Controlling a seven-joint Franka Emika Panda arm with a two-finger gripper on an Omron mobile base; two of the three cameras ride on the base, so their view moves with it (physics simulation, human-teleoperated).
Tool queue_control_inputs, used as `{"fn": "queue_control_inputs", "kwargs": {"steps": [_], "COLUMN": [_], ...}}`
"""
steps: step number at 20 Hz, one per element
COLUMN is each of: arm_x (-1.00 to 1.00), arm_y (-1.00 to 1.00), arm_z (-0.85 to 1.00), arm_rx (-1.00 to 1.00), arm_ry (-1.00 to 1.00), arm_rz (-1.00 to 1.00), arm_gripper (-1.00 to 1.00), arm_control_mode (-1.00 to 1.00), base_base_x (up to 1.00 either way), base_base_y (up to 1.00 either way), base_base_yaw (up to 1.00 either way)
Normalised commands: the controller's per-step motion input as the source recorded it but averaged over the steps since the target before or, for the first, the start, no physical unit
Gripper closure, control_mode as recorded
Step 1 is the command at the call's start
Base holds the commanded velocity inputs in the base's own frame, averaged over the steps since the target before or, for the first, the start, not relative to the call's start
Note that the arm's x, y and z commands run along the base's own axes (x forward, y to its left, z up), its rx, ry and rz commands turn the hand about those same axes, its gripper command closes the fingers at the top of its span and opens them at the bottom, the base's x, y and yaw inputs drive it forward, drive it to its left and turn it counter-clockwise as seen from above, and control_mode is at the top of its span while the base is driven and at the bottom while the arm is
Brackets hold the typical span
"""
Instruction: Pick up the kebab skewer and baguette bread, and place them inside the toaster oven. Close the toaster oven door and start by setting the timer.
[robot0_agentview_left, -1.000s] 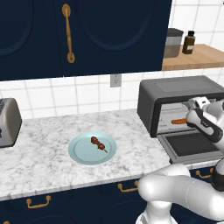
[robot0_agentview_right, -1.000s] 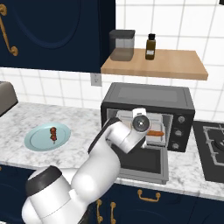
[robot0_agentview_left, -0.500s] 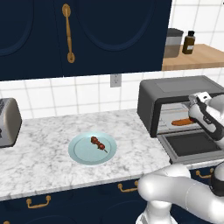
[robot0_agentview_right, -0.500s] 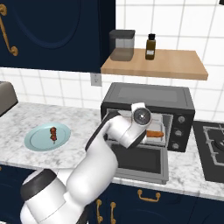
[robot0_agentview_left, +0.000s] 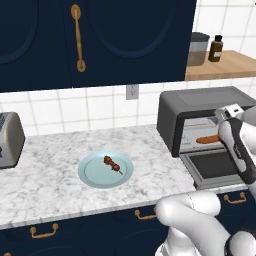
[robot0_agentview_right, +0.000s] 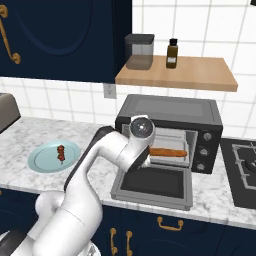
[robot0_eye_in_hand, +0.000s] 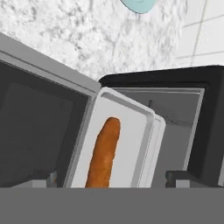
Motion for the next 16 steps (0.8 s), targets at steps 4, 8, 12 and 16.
{"fn": "queue_control_inputs", "kwargs": {"steps": [4,8,12,16], "arm_x": [-0.63,-0.31,-0.20,-0.10], "arm_y": [0.80,0.85,0.79,0.78], "arm_z": [0.32,0.28,0.23,0.08], "arm_rx": [0.03,0.06,0.16,0.23], "arm_ry": [0.14,0.20,0.24,0.19], "arm_rz": [-0.17,-0.26,-0.31,-0.35], "arm_gripper": [-1.00,-1.00,-1.00,-1.00], "arm_control_mode": [-1.00,-1.00,-1.00,-1.00], "base_base_x": [0.00,0.00,0.00,0.00], "base_base_y": [0.00,0.00,0.00,0.00], "base_base_yaw": [0.00,0.00,0.00,0.00]}}
